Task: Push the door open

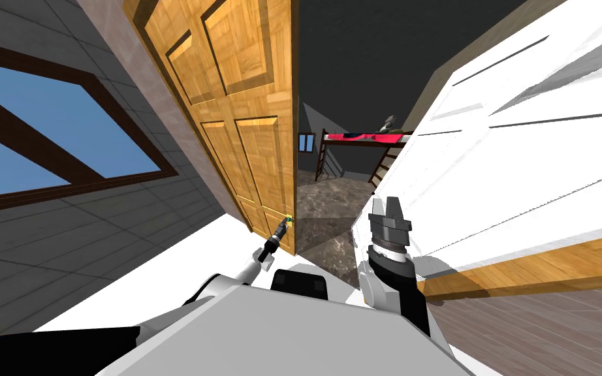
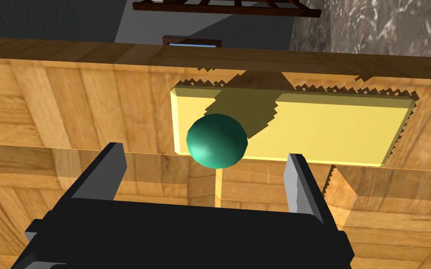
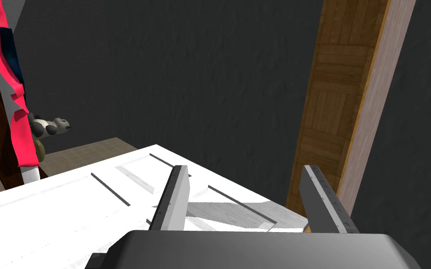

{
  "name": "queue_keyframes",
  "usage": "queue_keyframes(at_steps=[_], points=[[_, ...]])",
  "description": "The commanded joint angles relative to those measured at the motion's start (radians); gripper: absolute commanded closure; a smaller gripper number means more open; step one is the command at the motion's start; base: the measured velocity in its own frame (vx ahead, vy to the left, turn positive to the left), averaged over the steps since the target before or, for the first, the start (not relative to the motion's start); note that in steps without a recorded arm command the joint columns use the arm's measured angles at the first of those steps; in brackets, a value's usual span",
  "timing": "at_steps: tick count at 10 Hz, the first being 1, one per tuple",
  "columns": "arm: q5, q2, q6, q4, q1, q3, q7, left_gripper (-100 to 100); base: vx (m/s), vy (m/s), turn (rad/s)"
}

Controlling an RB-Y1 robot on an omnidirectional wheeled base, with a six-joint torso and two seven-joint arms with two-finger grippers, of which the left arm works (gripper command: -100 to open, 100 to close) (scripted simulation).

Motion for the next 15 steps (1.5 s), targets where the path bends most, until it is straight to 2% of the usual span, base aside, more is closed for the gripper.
queue_keyframes(at_steps=[1, 3, 4, 9, 10, 15], points=[[0.003, -0.004, 0.000, 0.002, 0.000, 0.003, -0.006, -100, 0.200, -0.055, -0.031], [0.003, -0.006, -0.001, 0.005, -0.001, 0.003, -0.006, -100, 0.129, -0.010, -0.004], [0.003, -0.006, -0.001, 0.005, -0.001, 0.003, -0.006, 100, -0.015, -0.004, -0.003], [0.003, -0.006, -0.001, 0.005, -0.001, 0.003, -0.006, 100, -0.010, 0.001, -0.001], [0.013, 0.002, 0.003, 0.005, 0.001, 0.015, -0.015, 100, 0.125, -0.053, 0.027], [0.036, 0.013, 0.009, 0.004, 0.003, 0.042, -0.033, 100, 0.158, -0.080, 0.024]])
